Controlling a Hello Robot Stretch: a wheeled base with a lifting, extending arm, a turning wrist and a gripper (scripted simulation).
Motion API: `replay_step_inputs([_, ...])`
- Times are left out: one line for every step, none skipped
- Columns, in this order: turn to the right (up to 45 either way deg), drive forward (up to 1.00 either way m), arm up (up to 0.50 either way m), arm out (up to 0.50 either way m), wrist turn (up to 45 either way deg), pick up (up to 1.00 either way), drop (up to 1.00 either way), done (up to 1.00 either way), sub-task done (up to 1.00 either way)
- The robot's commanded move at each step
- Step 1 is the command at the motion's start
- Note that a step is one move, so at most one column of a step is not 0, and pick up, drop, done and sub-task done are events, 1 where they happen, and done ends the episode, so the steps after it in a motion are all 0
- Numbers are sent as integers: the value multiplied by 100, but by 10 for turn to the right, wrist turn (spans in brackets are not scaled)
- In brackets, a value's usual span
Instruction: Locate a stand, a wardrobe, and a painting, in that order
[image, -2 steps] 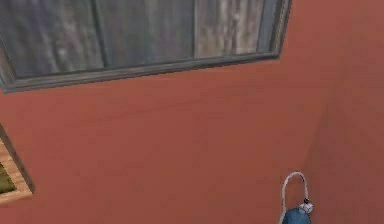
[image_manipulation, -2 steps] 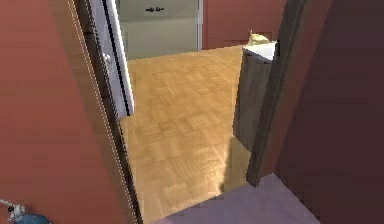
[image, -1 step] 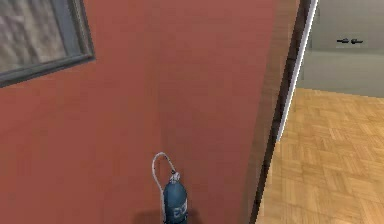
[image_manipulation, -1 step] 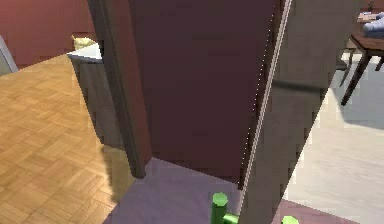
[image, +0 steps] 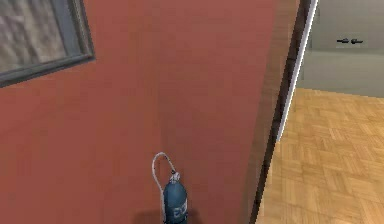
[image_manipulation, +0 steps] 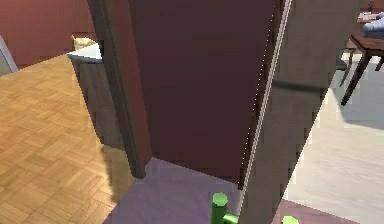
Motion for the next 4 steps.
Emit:
replay_step_inputs([-450,0,0,0,0,0,0,0,0])
replay_step_inputs([450,0,0,0,0,0,0,0,0])
replay_step_inputs([450,0,0,0,0,0,0,0,0])
replay_step_inputs([-210,0,0,0,0,0,0,0,0])
